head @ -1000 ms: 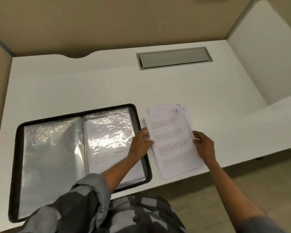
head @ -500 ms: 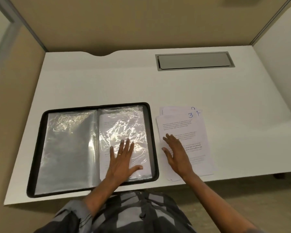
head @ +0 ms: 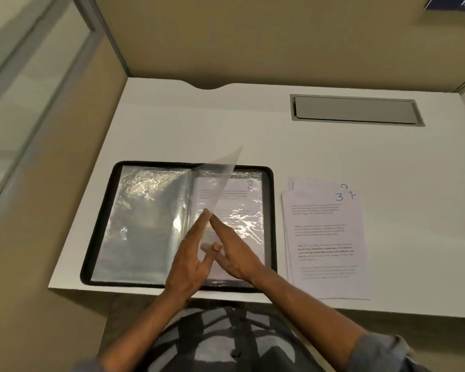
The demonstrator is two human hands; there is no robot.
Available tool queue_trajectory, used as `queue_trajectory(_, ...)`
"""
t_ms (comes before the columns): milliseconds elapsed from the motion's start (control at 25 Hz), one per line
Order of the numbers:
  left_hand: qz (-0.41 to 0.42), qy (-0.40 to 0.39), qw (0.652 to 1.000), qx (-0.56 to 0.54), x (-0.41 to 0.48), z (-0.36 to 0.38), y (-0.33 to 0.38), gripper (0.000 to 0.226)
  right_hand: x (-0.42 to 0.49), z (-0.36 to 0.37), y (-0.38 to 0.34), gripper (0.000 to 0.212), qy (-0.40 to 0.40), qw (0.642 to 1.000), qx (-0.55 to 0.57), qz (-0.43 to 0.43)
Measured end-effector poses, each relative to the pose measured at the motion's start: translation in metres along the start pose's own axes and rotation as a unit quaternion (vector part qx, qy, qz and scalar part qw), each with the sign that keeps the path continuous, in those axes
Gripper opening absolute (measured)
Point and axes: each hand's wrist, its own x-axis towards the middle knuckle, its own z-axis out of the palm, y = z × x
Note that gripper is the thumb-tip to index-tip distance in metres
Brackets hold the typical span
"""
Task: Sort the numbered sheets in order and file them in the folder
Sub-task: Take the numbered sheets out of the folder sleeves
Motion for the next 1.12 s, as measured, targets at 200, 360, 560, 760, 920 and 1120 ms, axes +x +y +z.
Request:
queue_trajectory(200, 0.130, 0.129, 0.969, 0.164, -0.011, -0.045, 0.028, 0.083, 0.026, 0.024, -0.066, 0.068, -0.090, 0.993, 0.001, -0.082)
queue_trajectory(360, 0.120, 0.129, 0.959, 0.221, -0.008, -0.059, 0.013, 0.072, 0.046, 0.040, -0.065, 0.062, -0.131, 0.980, -0.073, -0.128)
queue_trajectory(560, 0.045, 0.116, 0.954, 0.271, 0.014, -0.065, -0.026, 0.074, 0.076, 0.036, 0.005, 0.060, -0.078, 0.968, -0.217, -0.103)
queue_trajectory(760, 0.064, 0.060, 0.953, 0.291, 0.071, -0.054, -0.066, 0.071, 0.092, -0.026, 0.059, 0.070, -0.030, 0.953, -0.299, 0.039)
queue_trajectory(920, 0.106, -0.015, 0.937, 0.333, 0.127, -0.030, -0.087, 0.061, 0.087, -0.065, 0.087, 0.075, -0.019, 0.955, -0.273, 0.113)
queue_trajectory(1120, 0.095, -0.103, 0.913, 0.383, 0.197, -0.002, -0.086, 0.061, 0.108, -0.111, 0.086, 0.069, 0.019, 0.960, -0.245, 0.133)
